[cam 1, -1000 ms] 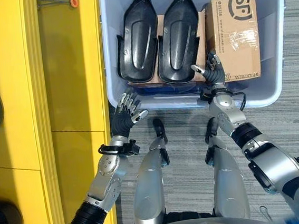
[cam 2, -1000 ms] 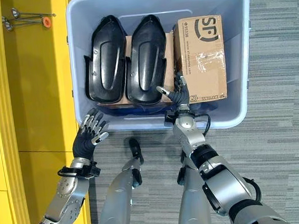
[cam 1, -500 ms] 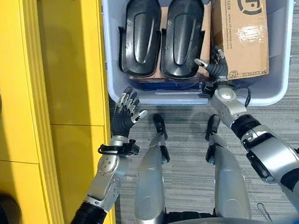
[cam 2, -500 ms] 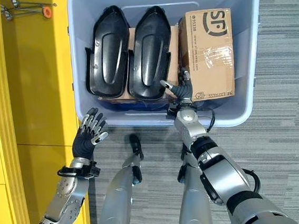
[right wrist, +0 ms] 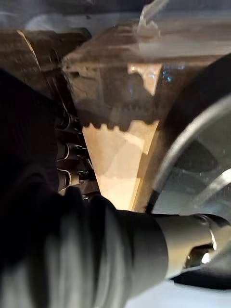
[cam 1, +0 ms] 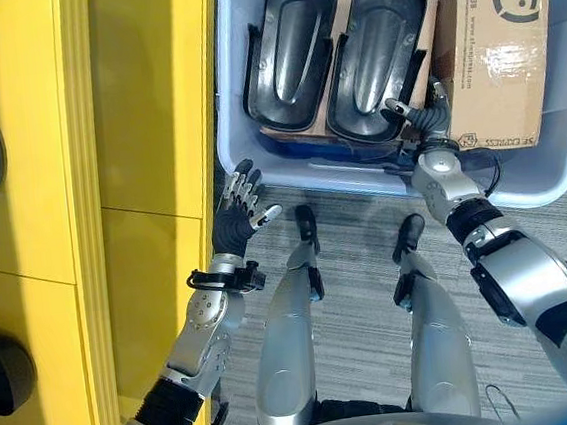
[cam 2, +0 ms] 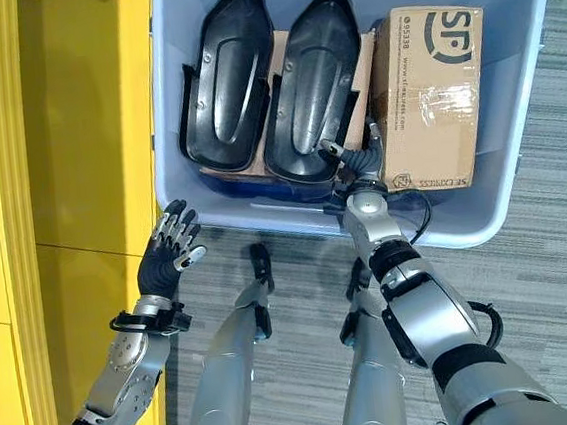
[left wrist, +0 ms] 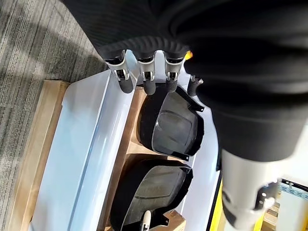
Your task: Move parts from the plastic box to the shelf.
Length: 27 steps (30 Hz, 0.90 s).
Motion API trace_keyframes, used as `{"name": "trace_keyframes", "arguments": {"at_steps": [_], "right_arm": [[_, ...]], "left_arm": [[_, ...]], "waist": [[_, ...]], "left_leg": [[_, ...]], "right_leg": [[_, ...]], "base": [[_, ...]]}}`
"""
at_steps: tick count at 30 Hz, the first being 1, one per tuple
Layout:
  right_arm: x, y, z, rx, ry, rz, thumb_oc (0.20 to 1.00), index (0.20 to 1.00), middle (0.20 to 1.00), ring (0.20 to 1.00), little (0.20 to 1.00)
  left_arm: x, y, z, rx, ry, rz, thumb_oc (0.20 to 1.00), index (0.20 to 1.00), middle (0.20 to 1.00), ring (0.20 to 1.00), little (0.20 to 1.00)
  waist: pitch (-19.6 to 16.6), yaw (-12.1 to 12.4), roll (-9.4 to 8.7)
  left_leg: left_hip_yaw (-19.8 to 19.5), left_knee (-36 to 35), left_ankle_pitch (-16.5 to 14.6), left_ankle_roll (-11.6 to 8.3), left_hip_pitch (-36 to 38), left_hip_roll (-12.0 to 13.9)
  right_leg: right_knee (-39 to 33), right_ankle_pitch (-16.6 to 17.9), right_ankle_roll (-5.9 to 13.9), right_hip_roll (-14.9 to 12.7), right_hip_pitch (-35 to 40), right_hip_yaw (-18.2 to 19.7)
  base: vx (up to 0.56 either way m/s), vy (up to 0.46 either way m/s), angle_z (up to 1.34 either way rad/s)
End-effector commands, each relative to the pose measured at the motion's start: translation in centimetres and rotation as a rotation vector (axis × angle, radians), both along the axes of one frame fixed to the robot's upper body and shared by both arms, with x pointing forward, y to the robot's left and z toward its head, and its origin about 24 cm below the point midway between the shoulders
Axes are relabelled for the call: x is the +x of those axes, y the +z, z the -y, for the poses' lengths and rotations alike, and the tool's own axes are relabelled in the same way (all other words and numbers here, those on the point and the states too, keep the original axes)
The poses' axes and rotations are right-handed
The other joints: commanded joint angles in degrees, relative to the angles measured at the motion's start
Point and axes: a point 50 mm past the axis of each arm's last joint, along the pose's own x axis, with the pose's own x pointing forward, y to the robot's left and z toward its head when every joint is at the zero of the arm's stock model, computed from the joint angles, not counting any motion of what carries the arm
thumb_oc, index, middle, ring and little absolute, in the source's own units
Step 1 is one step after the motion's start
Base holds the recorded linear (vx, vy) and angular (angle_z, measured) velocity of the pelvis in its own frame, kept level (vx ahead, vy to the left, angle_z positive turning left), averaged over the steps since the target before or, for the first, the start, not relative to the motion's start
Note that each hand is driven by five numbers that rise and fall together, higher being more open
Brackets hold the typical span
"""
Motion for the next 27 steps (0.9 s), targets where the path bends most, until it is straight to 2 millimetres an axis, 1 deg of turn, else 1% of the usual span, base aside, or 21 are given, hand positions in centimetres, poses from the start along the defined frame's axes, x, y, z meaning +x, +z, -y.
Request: {"name": "trace_keyframes", "arguments": {"at_steps": [1, 2, 4, 8, 10, 11, 12, 18, 21, 22, 23, 27], "right_arm": [[0.4, 1.2, 0.3, -0.099, -0.005, 0.017, 1.000, 1.000, 1.000, 1.000, 1.000], [0.4, 1.3, 0.6, -0.109, -0.021, 0.006, 1.000, 1.000, 1.000, 1.000, 1.000], [0.5, 1.3, 0.8, -0.116, -0.030, 0.000, 1.000, 1.000, 1.000, 1.000, 1.000], [0.5, 1.3, 2.4, -0.127, -0.090, -0.040, 1.000, 1.000, 1.000, 1.000, 1.000], [0.5, 1.3, 3.1, -0.167, -0.112, -0.061, 1.000, 1.000, 1.000, 1.000, 1.000], [0.4, 1.1, 3.3, -0.177, -0.117, -0.072, 0.551, 0.551, 0.551, 0.551, 0.551], [0.4, 1.1, 3.5, -0.209, -0.120, -0.086, 0.200, 0.200, 0.200, 0.200, 0.200], [0.3, 0.5, 3.4, -0.211, -0.110, -0.098, 0.200, 0.200, 0.200, 0.200, 0.200], [0.4, 0.3, 2.5, -0.215, -0.082, -0.094, 0.200, 0.200, 0.200, 0.200, 0.200], [0.4, 0.6, 2.0, -0.240, -0.063, -0.078, 0.200, 0.200, 0.200, 0.200, 0.200], [0.4, 0.6, 1.9, -0.240, -0.063, -0.079, 0.200, 0.200, 0.200, 0.200, 0.200], [0.3, 0.5, 2.3, -0.248, -0.069, -0.075, 0.200, 0.200, 0.200, 0.200, 0.200]], "left_arm": [[-0.8, 2.2, 0.5, 0.018, -0.035, 0.131, 1.000, 1.000, 1.000, 1.000, 1.000], [-0.8, 2.3, 0.5, 0.020, -0.027, 0.137, 1.000, 1.000, 1.000, 1.000, 1.000], [-0.8, 2.3, 0.5, 0.021, -0.028, 0.137, 1.000, 1.000, 1.000, 1.000, 1.000], [-0.9, 2.3, 0.7, 0.022, -0.032, 0.138, 1.000, 1.000, 1.000, 1.000, 1.000], [-0.9, 2.3, 0.8, 0.029, -0.036, 0.139, 1.000, 1.000, 1.000, 1.000, 1.000], [-0.9, 2.2, 0.8, 0.029, -0.034, 0.138, 1.000, 1.000, 1.000, 1.000, 1.000], [-0.8, 2.3, 0.8, 0.032, -0.033, 0.141, 1.000, 1.000, 1.000, 1.000, 1.000], [-0.6, 2.4, 0.8, 0.026, -0.017, 0.146, 1.000, 1.000, 1.000, 1.000, 1.000], [-0.4, 2.3, 0.7, 0.024, -0.009, 0.140, 1.000, 1.000, 1.000, 1.000, 1.000], [-0.4, 2.3, 0.6, 0.019, -0.004, 0.138, 1.000, 1.000, 1.000, 1.000, 1.000], [-0.4, 2.3, 0.6, 0.019, -0.004, 0.137, 1.000, 1.000, 1.000, 1.000, 1.000], [-0.3, 2.2, 0.7, 0.012, -0.019, 0.130, 1.000, 1.000, 1.000, 1.000, 1.000]], "waist": [[-1.1, 2.0, 1.03], [-1.1, 2.4, 0.95], [-1.1, 2.6, 0.89], [-1.1, 3.6, 1.05], [-1.1, 4.1, 1.19], [-1.1, 4.3, 1.23], [-1.1, 4.4, 1.39], [-1.1, 4.2, 1.18], [-1.1, 3.6, 0.87], [-1.1, 3.1, 0.53], [-1.1, 3.1, 0.52], [-1.1, 2.5, -0.11]], "left_leg": [[-6.2, 4.6, -2.2, -6.78, -3.7, 5.7], [-6.9, 5.7, -2.6, -6.61, -5.8, 5.6], [-7.2, 5.9, -2.7, -6.56, -6.3, 5.6], [-8.6, 7.7, -3.5, -6.12, -9.7, 5.3], [-9.0, 8.8, -3.9, -5.94, -11.3, 5.1], [-9.2, 9.2, -4.0, -5.94, -11.9, 5.0], [-9.2, 9.7, -4.3, -5.80, -12.5, 4.8], [-9.1, 9.7, -4.6, -5.60, -12.4, 4.7], [-8.7, 9.6, -4.8, -5.49, -11.2, 4.7], [-8.2, 9.3, -4.8, -5.44, -9.7, 4.8], [-8.1, 9.3, -4.8, -5.44, -9.6, 4.8], [-7.7, 7.4, -4.2, -5.75, -4.7, 5.0]], "right_leg": [[-0.3, 3.6, 6.84, -6.5, -0.2, 3.6], [0.0, 3.4, 6.84, -6.4, -1.0, 3.2], [0.0, 3.4, 6.89, -6.4, -1.2, 3.0], [0.0, 3.4, 6.99, -6.3, -2.5, 2.3], [0.0, 3.3, 6.94, -6.3, -3.4, 2.3], [0.0, 3.4, 6.94, -6.3, -3.6, 2.2], [0.3, 3.2, 6.92, -6.4, -4.0, 2.0], [-0.1, 3.3, 6.78, -6.4, -4.1, 2.4], [0.1, 3.2, 6.63, -6.3, -3.7, 3.2], [0.3, 3.1, 6.57, -6.4, -3.0, 3.6], [0.3, 3.0, 6.57, -6.4, -3.0, 3.6], [0.2, 3.0, 6.73, -6.3, 0.4, 3.7]], "base": [[0.02, 0.029, 0.16], [0.02, 0.026, 0.14], [0.02, 0.016, 0.08], [0.01, 0.002, 0.04], [0.02, 0.039, 0.06], [0.03, 0.044, 0.08], [0.02, 0.033, 0.08], [0.01, 0.034, 0.01], [0.00, 0.045, -0.02], [-0.01, 0.046, -0.05], [-0.02, 0.041, -0.08], [-0.02, -0.008, -0.10]]}}
